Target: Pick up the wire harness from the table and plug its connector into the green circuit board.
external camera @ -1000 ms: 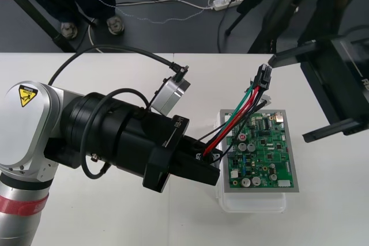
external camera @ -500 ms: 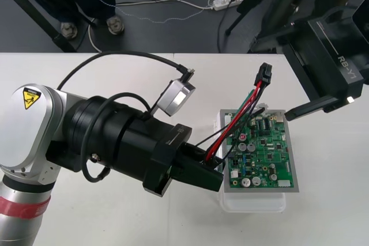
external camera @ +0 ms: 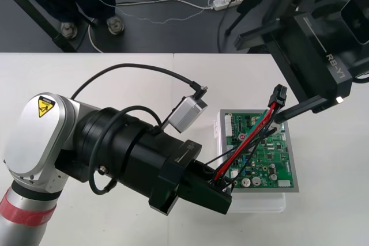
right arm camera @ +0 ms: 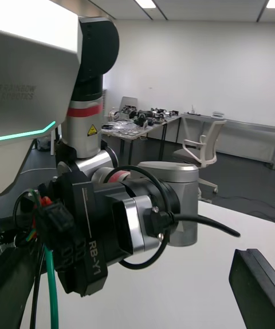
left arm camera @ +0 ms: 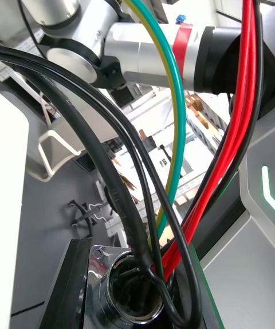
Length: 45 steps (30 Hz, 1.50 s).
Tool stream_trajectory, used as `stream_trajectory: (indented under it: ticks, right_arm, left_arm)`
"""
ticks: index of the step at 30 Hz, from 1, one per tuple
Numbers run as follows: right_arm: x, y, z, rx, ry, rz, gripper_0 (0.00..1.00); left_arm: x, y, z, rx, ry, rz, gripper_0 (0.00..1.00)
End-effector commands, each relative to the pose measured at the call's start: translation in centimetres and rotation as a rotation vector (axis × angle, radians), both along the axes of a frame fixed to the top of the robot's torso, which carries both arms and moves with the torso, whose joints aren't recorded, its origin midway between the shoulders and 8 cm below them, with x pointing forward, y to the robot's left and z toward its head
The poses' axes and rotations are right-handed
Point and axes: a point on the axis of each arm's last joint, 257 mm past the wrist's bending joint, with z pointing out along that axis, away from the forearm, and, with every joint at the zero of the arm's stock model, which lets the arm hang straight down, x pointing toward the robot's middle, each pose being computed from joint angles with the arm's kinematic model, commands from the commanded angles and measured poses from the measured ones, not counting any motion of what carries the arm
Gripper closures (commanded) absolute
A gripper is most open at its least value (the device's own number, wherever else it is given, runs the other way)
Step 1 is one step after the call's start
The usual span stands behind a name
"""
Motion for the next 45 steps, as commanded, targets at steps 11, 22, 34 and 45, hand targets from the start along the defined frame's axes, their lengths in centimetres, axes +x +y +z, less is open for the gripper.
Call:
stream_trajectory:
  ticks: [11, 22, 34, 45]
  right_arm:
    - [-3.7, 1.8, -0.4, -0.056, 0.014, 0.128, 0.0]
    - [-4.0, 1.2, 1.3, -0.031, 0.027, 0.146, 0.0]
    - [-3.6, 0.9, 1.1, -0.043, 0.037, 0.133, 0.0]
    - [-4.3, 1.1, 0.8, -0.054, 0.034, 0.153, 0.78]
  left_arm:
    - [-2.5, 0.0, 0.1, -0.02, -0.013, -0.067, 1.0]
    - [-2.5, 0.3, -0.1, -0.02, -0.018, -0.064, 1.0]
    - [-2.7, 1.0, -0.4, -0.018, -0.017, -0.071, 1.0]
    - [-2.7, 1.0, -0.3, -0.022, -0.014, -0.071, 1.0]
